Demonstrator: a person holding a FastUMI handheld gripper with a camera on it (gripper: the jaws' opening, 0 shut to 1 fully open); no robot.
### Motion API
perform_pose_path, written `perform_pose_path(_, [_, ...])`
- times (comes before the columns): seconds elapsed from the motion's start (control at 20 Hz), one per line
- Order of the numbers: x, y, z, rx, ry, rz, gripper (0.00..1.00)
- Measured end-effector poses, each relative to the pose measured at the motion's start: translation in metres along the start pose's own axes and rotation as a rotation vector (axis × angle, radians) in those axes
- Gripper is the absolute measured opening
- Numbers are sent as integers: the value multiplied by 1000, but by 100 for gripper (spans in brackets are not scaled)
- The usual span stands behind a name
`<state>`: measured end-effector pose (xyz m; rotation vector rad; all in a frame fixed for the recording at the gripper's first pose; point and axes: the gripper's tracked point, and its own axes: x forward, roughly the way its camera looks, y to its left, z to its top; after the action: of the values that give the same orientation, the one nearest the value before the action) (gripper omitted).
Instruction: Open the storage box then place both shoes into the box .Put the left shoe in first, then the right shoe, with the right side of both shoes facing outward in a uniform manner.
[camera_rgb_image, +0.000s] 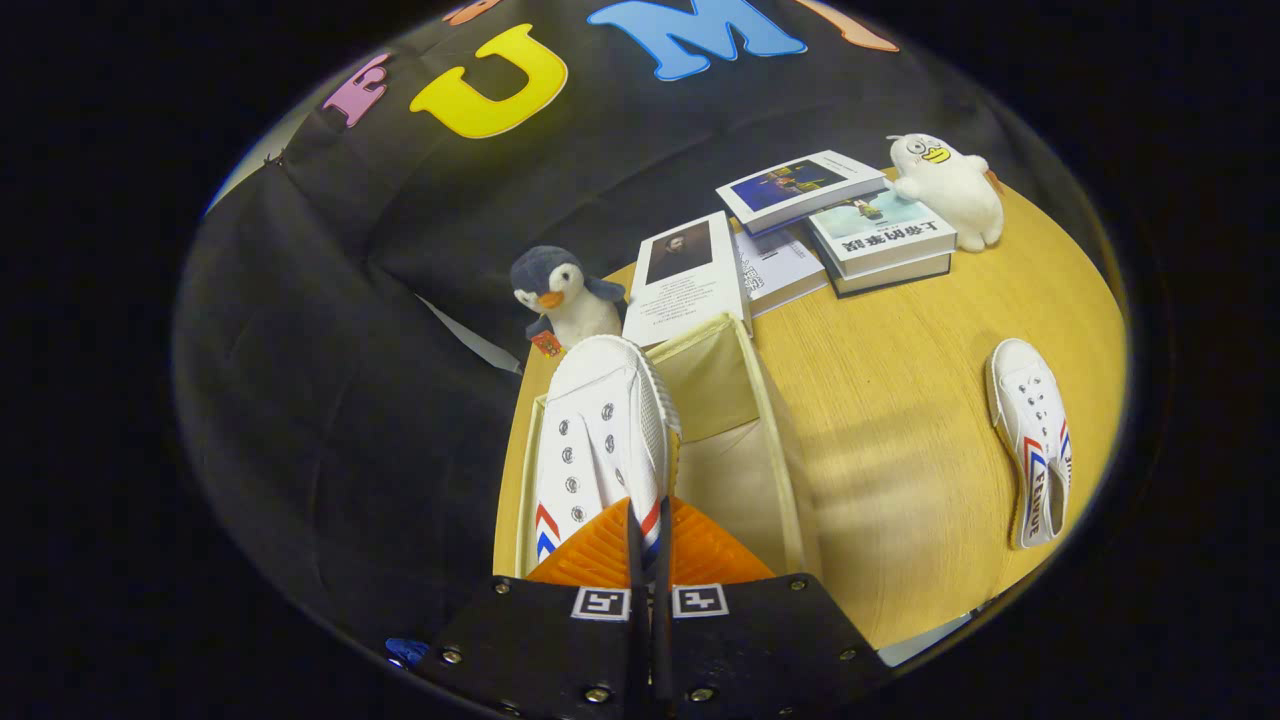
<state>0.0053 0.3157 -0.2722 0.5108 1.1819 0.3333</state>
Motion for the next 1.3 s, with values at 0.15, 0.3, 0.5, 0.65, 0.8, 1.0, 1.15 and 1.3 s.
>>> perform_pose_path(0.15, [17,7,-11,-9,23,-16,1])
perform_pose_path(0.3, [31,8,-23,-11,53,-44,1])
perform_pose_path(0.5, [46,7,-33,-1,78,-74,1])
perform_pose_path(0.65, [57,5,-37,5,90,-97,1])
perform_pose_path(0.8, [66,6,-43,3,108,-108,1])
perform_pose_path(1.0, [78,0,-58,-22,161,-137,1])
perform_pose_path(1.15, [82,0,-61,-21,166,-117,2])
perform_pose_path(1.3, [78,17,-60,-26,165,-31,28])
